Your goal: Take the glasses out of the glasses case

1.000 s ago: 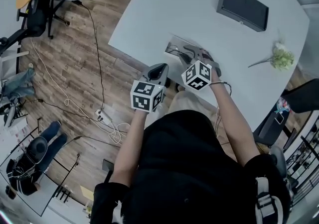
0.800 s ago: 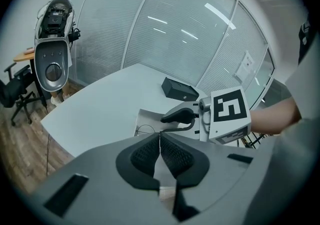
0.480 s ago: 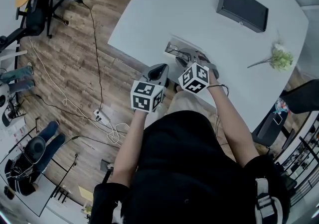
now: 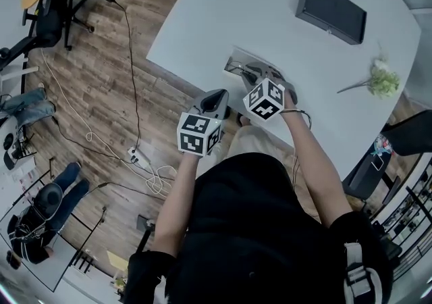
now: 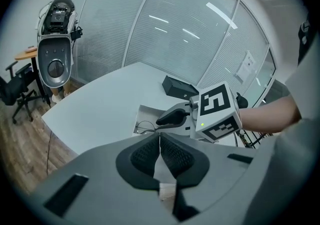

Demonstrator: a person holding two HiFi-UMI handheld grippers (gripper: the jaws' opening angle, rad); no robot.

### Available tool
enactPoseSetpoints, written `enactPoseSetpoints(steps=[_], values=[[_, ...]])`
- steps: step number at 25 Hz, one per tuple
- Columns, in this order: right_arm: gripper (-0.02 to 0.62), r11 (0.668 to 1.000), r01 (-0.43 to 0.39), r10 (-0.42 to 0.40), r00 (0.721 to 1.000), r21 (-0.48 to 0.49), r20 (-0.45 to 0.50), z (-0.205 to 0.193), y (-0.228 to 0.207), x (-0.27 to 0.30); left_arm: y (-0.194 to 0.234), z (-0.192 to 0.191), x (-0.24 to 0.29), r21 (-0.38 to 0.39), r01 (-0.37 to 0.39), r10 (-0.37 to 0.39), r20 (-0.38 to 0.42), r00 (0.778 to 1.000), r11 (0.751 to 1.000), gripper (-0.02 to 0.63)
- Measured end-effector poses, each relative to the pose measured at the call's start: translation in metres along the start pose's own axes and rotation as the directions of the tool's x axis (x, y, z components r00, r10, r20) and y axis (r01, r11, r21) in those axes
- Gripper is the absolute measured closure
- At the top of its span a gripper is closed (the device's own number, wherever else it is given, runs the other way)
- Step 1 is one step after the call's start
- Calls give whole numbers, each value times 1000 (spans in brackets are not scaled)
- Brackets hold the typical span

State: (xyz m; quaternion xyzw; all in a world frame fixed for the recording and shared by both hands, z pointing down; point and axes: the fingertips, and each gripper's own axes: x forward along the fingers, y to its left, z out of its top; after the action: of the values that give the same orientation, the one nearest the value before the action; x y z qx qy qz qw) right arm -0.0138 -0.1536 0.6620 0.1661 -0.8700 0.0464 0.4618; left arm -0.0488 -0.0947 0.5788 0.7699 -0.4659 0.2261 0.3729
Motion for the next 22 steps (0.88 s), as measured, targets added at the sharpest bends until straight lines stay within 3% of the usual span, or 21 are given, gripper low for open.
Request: enactPoseSetpoints(steps=[6, 10, 22], values=[[517, 998, -49, 49, 999, 30, -11, -5, 1, 8, 0, -6, -1, -8, -5, 5, -2, 1000, 1000, 581], [552, 998, -63, 63, 998, -3, -21, -7, 3, 10, -3, -8, 1, -17, -5, 5, 1, 1000, 1000, 581], [568, 999, 18, -19, 1000, -45, -19, -8, -3, 0, -9, -8, -9, -3, -10, 10, 17, 1000, 1000, 581]])
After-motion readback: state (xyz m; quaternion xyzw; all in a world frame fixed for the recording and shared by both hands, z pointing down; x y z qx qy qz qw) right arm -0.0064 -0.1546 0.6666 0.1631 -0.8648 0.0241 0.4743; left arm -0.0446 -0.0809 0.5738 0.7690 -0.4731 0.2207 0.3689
